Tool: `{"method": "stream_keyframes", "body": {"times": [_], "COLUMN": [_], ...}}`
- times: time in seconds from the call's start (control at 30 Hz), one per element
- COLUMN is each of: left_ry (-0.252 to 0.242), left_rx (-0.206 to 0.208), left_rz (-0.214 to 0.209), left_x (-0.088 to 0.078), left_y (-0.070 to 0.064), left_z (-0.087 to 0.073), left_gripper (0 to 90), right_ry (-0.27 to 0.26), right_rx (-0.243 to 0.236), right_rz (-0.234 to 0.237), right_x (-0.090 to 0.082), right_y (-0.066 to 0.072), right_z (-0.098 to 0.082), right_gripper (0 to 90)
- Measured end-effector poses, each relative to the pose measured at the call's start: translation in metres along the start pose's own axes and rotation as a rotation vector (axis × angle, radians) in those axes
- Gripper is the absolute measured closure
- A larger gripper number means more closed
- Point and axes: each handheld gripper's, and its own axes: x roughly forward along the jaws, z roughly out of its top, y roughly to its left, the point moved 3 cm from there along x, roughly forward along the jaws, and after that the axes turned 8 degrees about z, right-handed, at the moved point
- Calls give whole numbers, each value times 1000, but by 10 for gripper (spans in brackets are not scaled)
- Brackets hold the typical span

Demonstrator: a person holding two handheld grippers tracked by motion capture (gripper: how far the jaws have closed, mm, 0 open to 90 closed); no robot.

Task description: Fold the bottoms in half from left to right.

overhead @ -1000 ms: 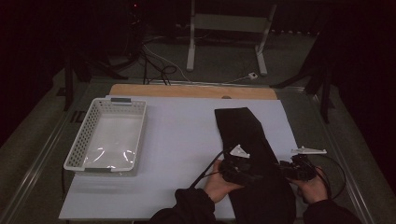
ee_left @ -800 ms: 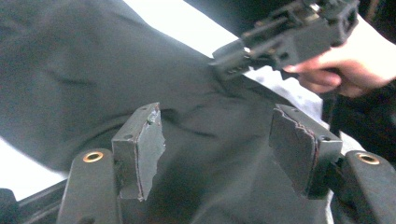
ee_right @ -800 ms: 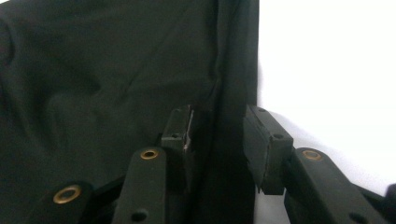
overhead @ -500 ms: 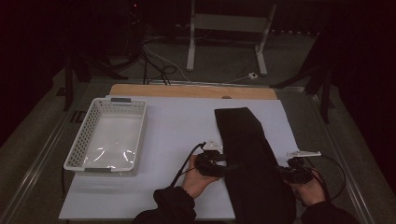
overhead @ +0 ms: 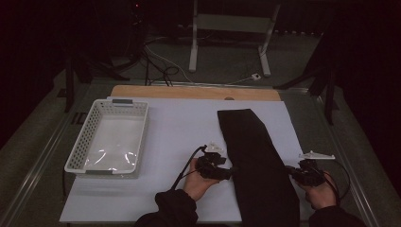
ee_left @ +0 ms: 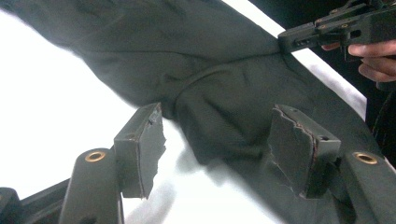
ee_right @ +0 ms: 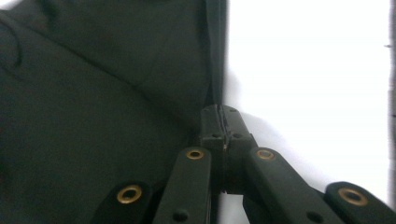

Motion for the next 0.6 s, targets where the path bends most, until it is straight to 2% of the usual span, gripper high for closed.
{"method": "stream_keyframes", "body": {"times": [0.03,0.2,0.3,0.43,0.47,0.53,0.57,0.6], "left_ry": [1,31,53,94,110,146,154,159], "left_rx": [0,1,-1,0,5,31,46,64], "left_rz": [0,3,7,3,-2,12,22,26], "left_x": [1,10,17,27,30,34,35,35], "left_y": [0,-4,-5,-7,-9,-11,-12,-14], "left_z": [0,-2,-3,-5,-6,-9,-10,-11], "left_gripper": [369,369,371,406,428,536,661,737], "right_ry": [-2,9,18,26,25,26,27,28], "right_rx": [1,6,-4,4,7,7,11,10], "right_rz": [-19,-29,-61,-64,-64,-60,-57,-55], "right_x": [0,0,1,1,2,2,2,2], "right_y": [-2,-5,-6,-7,-7,-8,-8,-8], "right_z": [0,-2,-2,-3,-3,-3,-3,-3], "right_gripper": [900,900,900,900,900,900,900,900]}}
